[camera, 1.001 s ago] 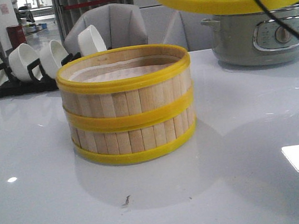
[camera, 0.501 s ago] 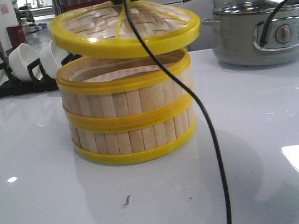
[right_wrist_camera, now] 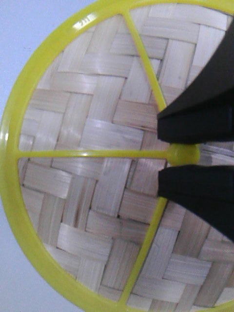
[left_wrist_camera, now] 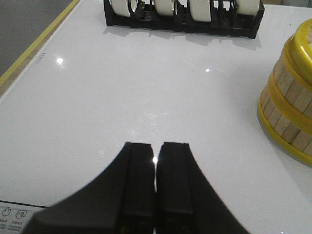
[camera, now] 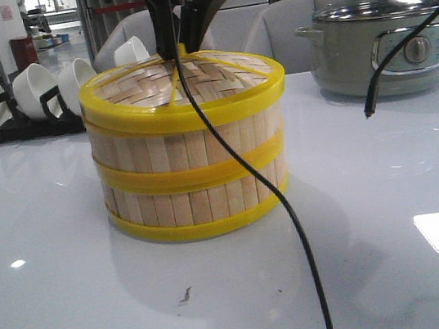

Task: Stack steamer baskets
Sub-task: 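Lower the lid onto the top basket and release it with the right gripper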

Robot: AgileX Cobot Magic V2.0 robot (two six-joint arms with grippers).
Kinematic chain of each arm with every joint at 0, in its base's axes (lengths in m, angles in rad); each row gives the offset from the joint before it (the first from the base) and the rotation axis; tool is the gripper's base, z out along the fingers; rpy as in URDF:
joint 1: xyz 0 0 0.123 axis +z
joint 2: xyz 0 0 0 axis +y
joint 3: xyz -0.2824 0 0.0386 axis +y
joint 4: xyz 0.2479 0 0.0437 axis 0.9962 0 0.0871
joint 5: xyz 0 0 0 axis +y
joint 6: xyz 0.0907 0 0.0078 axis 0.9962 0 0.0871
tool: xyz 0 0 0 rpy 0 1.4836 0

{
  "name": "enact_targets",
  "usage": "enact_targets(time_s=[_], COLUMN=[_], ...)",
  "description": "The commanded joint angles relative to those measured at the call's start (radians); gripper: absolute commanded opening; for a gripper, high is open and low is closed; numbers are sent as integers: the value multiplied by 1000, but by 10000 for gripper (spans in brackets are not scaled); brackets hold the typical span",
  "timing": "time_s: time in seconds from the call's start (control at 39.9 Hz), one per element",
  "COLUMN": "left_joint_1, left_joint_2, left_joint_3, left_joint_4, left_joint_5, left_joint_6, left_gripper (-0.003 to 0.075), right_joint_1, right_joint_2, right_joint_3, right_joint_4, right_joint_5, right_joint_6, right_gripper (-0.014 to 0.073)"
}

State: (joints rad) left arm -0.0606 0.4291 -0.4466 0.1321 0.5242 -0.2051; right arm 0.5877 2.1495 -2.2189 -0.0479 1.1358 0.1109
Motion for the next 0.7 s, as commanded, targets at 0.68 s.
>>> enact_targets(time_s=[0.68], left_joint_1=[1], left_joint_2=[4], left_joint_3=[-27], left_joint_4=[2], left_joint_5=[-85], left_joint_6=[-5], left_gripper=[85], right_joint_1=[3], right_joint_2=[-57], right_joint_3=[-40], right_joint_4=[-18], right_joint_5=[-109], right_joint_6=[-7], right_gripper=[57])
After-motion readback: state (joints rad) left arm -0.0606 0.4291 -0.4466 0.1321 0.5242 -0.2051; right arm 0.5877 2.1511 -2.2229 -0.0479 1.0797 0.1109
